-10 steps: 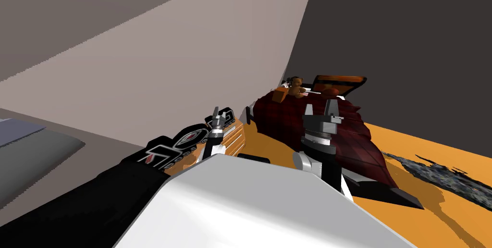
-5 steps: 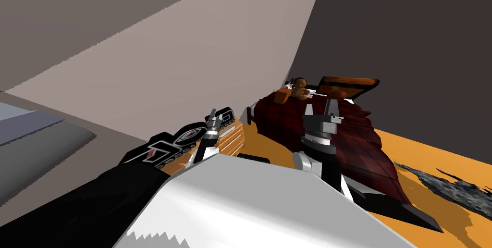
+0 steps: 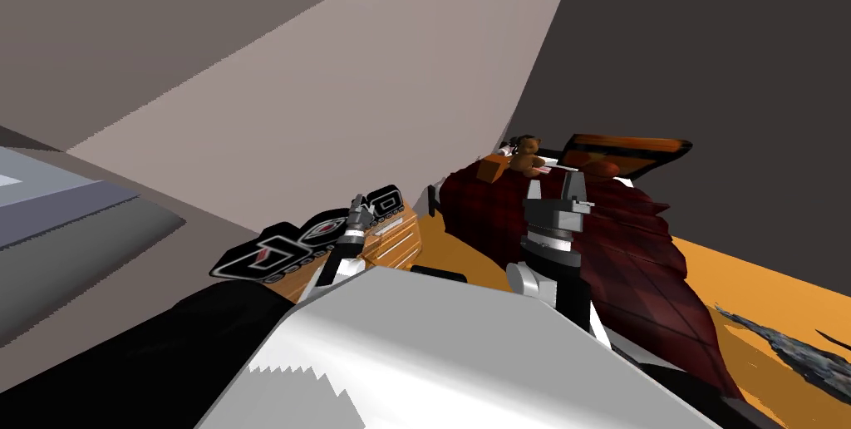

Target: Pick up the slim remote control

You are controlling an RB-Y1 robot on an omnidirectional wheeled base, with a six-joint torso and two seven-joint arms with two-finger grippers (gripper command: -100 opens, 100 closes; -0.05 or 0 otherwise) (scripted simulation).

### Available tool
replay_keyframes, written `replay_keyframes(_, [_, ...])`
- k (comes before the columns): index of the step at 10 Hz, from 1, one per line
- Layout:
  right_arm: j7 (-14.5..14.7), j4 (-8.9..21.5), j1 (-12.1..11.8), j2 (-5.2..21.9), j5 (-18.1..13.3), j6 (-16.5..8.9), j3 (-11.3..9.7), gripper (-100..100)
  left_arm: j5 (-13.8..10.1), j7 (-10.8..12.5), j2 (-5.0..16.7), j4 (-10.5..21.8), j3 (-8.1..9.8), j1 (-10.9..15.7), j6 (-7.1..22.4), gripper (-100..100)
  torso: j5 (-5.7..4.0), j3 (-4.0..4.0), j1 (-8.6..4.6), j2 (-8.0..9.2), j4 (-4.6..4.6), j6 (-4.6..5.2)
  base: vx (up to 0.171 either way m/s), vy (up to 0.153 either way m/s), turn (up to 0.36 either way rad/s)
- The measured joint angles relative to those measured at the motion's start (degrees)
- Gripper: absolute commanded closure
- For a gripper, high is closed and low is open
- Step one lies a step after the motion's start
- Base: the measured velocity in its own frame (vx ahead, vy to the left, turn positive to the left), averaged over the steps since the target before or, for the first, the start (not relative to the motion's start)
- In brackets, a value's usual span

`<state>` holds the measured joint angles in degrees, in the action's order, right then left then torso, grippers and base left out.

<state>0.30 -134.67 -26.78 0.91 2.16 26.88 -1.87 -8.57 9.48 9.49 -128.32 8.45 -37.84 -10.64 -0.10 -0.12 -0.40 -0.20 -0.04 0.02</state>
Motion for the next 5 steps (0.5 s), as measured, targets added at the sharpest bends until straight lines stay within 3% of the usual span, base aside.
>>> replay_keyframes(5, [0.0, 0.0, 0.0, 0.0, 0.0, 0.0, 0.0, 0, -6.3, 3.1, 1.0, -0.1, 6.92, -3.9, 7.9, -100, 0.01, -0.02, 0.01, -0.03, -0.01, -0.03, 0.047, -0.104, 0.089])
